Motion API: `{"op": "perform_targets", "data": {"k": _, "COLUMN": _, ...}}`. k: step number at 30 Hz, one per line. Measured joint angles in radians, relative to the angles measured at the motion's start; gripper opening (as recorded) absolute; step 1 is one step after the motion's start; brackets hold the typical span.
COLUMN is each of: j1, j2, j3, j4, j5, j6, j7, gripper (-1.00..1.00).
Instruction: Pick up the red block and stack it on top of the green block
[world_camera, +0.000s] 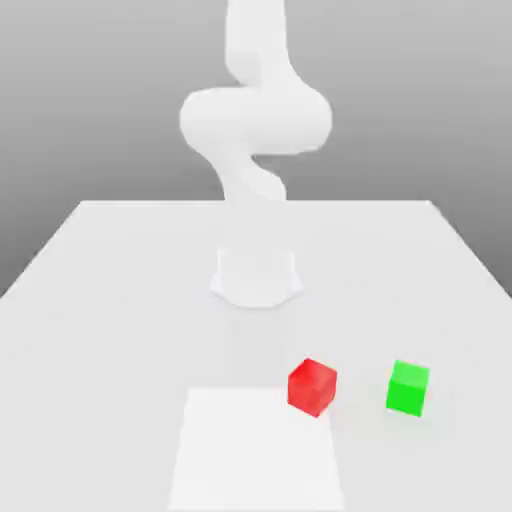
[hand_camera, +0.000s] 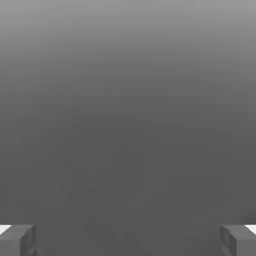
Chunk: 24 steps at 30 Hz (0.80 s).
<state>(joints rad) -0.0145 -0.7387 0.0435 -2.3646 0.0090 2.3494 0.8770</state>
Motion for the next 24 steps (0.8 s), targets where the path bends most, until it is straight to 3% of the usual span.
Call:
{"op": "perform_targets", "data": {"k": 16, "j1": -0.066, "j2": 0.521, "j3": 0.279, "j4": -0.502, "j5": 0.091, "j6": 0.399, "j7": 0.617, "gripper": 0.00}}
{"op": "perform_targets", "data": {"k": 20, "j1": -0.083, "j2": 0.716, "j3": 0.291, "j4": -0.540, "j5": 0.002, "j6": 0.544, "j7": 0.776, "gripper": 0.00}}
{"op": "perform_targets", "data": {"k": 24, "j1": -0.048, "j2": 0.827, "j3": 0.214, "j4": -0.527, "j5": -0.161, "j6": 0.631, "j7": 0.899, "gripper": 0.00}}
